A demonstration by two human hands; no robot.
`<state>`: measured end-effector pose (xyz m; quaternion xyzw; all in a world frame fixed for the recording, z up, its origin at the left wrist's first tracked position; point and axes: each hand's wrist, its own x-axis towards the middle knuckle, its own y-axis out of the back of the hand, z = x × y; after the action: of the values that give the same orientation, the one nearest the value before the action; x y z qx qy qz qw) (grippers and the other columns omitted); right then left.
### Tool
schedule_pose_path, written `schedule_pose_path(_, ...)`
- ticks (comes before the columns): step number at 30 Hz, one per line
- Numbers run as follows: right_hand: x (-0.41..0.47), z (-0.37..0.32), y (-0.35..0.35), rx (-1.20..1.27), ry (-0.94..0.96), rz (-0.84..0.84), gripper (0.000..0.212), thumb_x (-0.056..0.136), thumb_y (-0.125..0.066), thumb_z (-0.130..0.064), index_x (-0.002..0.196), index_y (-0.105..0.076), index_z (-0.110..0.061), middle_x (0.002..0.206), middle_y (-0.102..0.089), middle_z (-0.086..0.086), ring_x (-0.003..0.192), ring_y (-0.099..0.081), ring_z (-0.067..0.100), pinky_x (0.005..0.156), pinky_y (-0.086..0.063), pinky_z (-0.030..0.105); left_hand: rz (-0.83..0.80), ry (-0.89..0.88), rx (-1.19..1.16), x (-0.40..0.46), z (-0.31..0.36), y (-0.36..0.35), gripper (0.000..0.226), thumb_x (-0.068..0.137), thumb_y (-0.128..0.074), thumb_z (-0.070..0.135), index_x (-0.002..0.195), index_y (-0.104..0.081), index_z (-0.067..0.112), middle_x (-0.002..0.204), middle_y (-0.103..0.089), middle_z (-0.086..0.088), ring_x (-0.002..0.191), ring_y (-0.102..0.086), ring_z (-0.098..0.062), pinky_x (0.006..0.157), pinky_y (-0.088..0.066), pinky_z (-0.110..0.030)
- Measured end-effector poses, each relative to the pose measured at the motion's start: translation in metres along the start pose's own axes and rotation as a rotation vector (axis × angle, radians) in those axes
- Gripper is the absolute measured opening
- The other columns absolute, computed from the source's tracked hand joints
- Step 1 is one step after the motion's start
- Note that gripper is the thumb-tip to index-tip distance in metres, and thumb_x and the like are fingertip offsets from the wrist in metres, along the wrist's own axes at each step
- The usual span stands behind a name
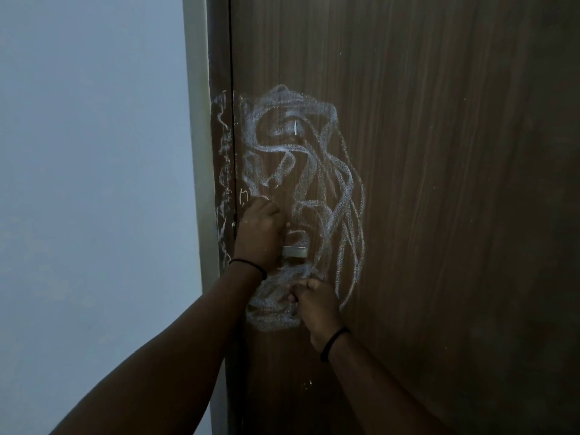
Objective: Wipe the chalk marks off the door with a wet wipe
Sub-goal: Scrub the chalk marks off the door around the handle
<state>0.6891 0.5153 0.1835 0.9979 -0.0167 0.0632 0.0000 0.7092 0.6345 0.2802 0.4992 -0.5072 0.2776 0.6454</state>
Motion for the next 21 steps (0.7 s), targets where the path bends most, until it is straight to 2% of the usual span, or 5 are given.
schedule_pose_path(5, -0.006, -0.014, 0.006, -0.077, 0.283, 0.194, 0.017, 0.096, -0.058, -0.014, 0.086, -0.072, -0.015, 0.073, -0.068, -0.002, 0.060, -0.059, 0.006, 0.055, -0.047, 0.021, 0.185, 0.262, -0.195, -0.017, 0.006, 0.008, 0.009, 0.083, -0.069, 0.003, 0.075, -0.072, 0.007, 0.080, -0.068, -0.008, 0.081, -0.057, -0.023, 0.076, -0.044, -0.034)
schedule_pose_path(10, -0.016, -0.062, -0.006, -0.248, 0.806, 0.154, 0.033, 0.096, -0.061, -0.014, 0.129, -0.063, -0.017, 0.119, -0.068, -0.009, 0.107, -0.062, -0.002, 0.092, -0.049, 0.013, 0.186, 0.780, -0.728, -0.021, 0.011, 0.030, 0.007, 0.086, -0.071, 0.012, 0.084, -0.075, 0.018, 0.078, -0.071, 0.006, 0.073, -0.066, -0.006, 0.070, -0.053, -0.020)
schedule_pose_path(15, -0.013, -0.090, -0.025, -0.319, 0.858, 0.044, 0.036, 0.089, -0.069, -0.009, 0.125, -0.066, -0.014, 0.116, -0.071, 0.003, 0.104, -0.066, 0.008, 0.093, -0.053, 0.025, 0.070, 0.943, -1.044, -0.019, 0.002, 0.052, 0.010, 0.088, -0.069, 0.011, 0.089, -0.076, 0.004, 0.082, -0.075, -0.012, 0.075, -0.071, -0.022, 0.064, -0.058, -0.028)
schedule_pose_path(18, -0.005, -0.097, -0.034, -0.290, 0.844, 0.077, 0.029, 0.088, -0.069, -0.009, 0.114, -0.072, -0.021, 0.104, -0.073, -0.008, 0.093, -0.065, -0.004, 0.084, -0.053, 0.015, 0.065, 0.943, -1.151, -0.021, -0.011, 0.058, 0.016, 0.093, -0.064, 0.015, 0.089, -0.076, 0.006, 0.083, -0.076, -0.013, 0.075, -0.070, -0.020, 0.067, -0.057, -0.030)
schedule_pose_path(21, 0.011, -0.107, -0.040, -0.355, 0.820, 0.125, 0.027, 0.085, -0.073, -0.011, 0.109, -0.069, -0.024, 0.099, -0.072, -0.009, 0.087, -0.065, 0.000, 0.079, -0.056, 0.019, 0.130, 0.923, -0.840, -0.032, -0.024, 0.050, 0.021, 0.096, -0.058, 0.022, 0.084, -0.075, 0.016, 0.076, -0.075, -0.002, 0.071, -0.068, -0.014, 0.070, -0.055, -0.031)
